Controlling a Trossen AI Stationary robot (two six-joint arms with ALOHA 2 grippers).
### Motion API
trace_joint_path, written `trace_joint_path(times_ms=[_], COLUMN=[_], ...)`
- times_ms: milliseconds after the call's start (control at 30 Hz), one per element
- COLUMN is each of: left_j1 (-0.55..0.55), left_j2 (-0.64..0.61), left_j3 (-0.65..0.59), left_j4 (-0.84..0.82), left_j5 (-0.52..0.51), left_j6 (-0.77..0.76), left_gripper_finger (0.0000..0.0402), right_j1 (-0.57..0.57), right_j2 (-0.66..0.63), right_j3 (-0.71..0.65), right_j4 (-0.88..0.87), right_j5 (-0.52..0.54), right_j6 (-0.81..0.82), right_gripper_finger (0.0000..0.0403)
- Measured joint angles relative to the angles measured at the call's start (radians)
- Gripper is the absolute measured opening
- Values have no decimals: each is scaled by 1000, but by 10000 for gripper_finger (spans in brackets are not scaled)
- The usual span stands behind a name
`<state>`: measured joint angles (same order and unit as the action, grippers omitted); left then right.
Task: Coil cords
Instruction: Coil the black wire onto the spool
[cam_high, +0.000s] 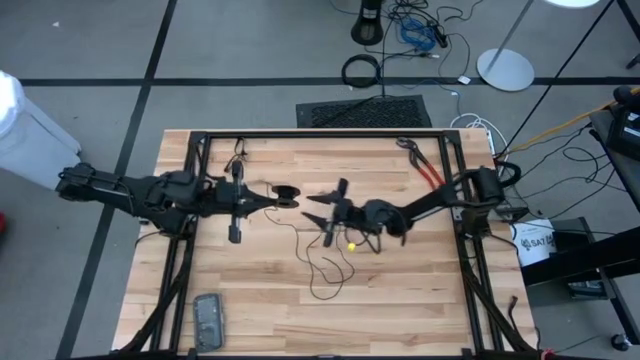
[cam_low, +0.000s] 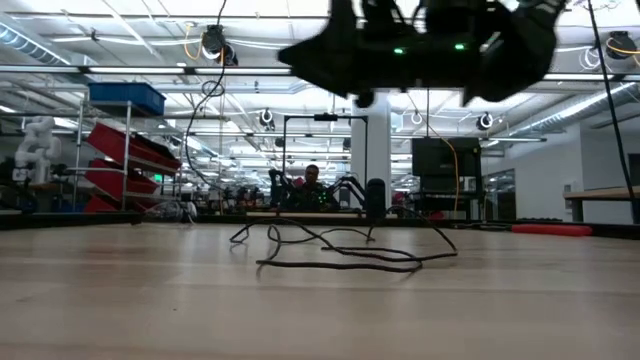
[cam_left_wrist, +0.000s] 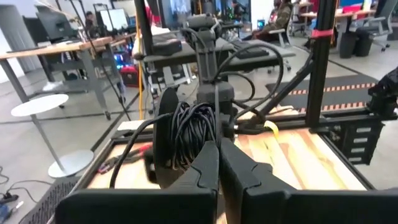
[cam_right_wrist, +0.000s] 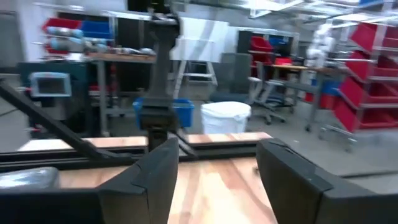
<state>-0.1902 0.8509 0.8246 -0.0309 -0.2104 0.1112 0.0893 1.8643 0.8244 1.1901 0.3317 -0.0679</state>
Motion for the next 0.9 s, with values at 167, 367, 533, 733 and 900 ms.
trace_joint_path(times_ms=[167,367,533,733,900], left_j1=[0,0,0,0,0], left_j2=[22,29,28,28,28], left_j3=[0,0,0,0,0], left_j4=[7,6,7,9,25], left_j5=[0,0,-1,-2,-2], left_j6=[-29,-46,-46,-43,-19], left_gripper_finger=[2,2,2,2,2], right_j1=[-10,-10,-10,-9,-9], right_j2=[100,164,165,165,165], right_j3=[164,318,372,375,375], right_j4=[-92,-245,-327,-329,-333], right_j5=[-104,-97,-53,-20,-19], right_j6=[3,5,35,21,6], right_gripper_finger=[206,200,199,193,136])
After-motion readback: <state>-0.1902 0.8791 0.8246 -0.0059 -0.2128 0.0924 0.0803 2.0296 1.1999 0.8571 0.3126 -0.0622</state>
